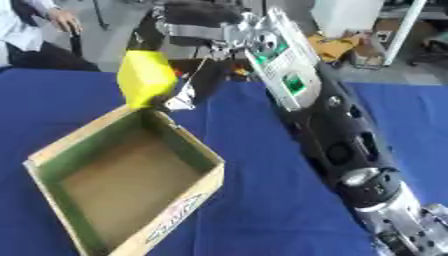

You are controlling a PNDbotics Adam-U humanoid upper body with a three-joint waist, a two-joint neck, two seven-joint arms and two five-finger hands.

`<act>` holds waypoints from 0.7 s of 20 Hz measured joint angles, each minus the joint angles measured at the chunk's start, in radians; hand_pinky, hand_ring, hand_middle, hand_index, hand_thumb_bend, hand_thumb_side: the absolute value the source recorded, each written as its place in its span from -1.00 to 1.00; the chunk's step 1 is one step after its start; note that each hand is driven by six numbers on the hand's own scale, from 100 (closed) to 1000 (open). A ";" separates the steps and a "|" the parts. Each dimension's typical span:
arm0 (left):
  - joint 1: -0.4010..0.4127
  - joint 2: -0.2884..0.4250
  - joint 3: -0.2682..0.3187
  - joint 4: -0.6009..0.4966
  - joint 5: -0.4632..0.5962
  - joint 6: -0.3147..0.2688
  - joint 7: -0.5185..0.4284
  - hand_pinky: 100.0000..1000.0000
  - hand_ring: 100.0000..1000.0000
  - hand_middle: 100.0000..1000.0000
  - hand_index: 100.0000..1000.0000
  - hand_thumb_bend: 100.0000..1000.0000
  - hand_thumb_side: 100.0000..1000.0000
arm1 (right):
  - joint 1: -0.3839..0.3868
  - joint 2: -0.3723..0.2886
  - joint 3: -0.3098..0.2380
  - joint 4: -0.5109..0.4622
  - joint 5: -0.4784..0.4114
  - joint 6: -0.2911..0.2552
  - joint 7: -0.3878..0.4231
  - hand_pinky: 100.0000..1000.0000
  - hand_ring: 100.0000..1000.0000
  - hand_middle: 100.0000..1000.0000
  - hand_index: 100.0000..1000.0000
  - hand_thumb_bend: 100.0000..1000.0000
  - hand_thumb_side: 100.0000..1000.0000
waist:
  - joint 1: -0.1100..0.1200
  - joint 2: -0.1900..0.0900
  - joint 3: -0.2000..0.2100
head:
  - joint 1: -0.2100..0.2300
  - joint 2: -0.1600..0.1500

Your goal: Pick up objects on the table and place them in the box.

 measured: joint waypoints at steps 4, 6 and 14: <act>-0.003 0.000 0.000 0.000 0.000 0.003 -0.002 0.36 0.30 0.66 0.88 -1.00 0.96 | 0.013 0.039 0.001 0.031 0.044 -0.002 -0.002 0.47 0.18 -0.77 -0.50 -0.77 -0.75 | 0.000 0.000 0.004 | -0.004 0.000; -0.003 -0.001 0.000 0.000 0.000 0.004 -0.002 0.36 0.30 0.66 0.88 -1.00 0.96 | 0.021 0.059 0.003 0.044 0.070 -0.006 -0.006 0.47 0.18 -0.77 -0.50 -0.78 -0.75 | 0.000 0.000 0.006 | -0.005 0.000; -0.005 -0.009 0.000 0.000 0.000 0.006 -0.002 0.36 0.30 0.66 0.88 -1.00 0.95 | 0.061 0.135 0.018 0.072 0.188 -0.038 -0.038 0.45 0.17 -0.75 -0.50 -0.83 -0.75 | 0.000 0.000 0.009 | -0.010 0.000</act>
